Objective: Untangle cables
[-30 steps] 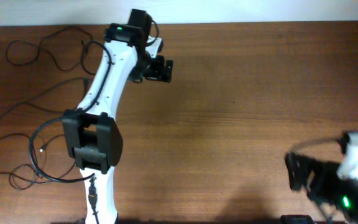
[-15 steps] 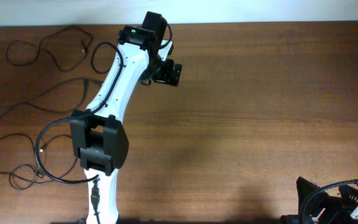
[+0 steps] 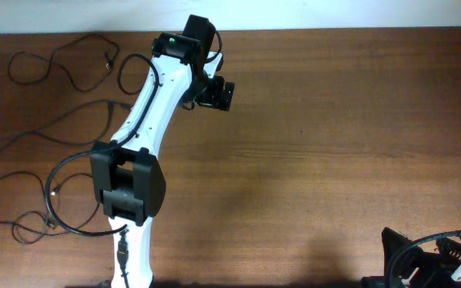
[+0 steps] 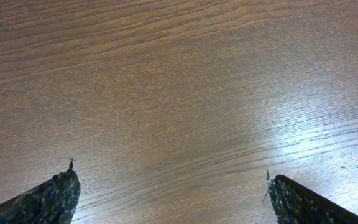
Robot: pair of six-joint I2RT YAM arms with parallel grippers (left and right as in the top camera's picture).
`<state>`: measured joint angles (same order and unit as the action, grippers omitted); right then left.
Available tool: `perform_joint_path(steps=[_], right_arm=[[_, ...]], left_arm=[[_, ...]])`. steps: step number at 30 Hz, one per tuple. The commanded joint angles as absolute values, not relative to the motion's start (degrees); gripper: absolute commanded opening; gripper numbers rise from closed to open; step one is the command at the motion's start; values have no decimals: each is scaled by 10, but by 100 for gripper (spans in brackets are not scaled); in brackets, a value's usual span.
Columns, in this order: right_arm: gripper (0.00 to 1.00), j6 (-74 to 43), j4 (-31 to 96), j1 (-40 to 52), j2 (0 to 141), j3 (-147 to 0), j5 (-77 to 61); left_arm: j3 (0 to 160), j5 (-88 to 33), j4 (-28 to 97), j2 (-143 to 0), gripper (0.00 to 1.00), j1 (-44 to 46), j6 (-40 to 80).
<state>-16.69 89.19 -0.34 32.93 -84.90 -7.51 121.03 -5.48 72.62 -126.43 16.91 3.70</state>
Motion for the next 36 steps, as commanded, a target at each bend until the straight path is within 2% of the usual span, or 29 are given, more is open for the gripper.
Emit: perform_joint_path(steps=[1, 36], right_arm=[[99, -168, 892, -4, 328, -845, -68], [99, -168, 892, -4, 318, -845, -68]], left_arm=[[1219, -47, 725, -1239, 99, 168, 38], [1219, -46, 725, -1239, 99, 168, 38]])
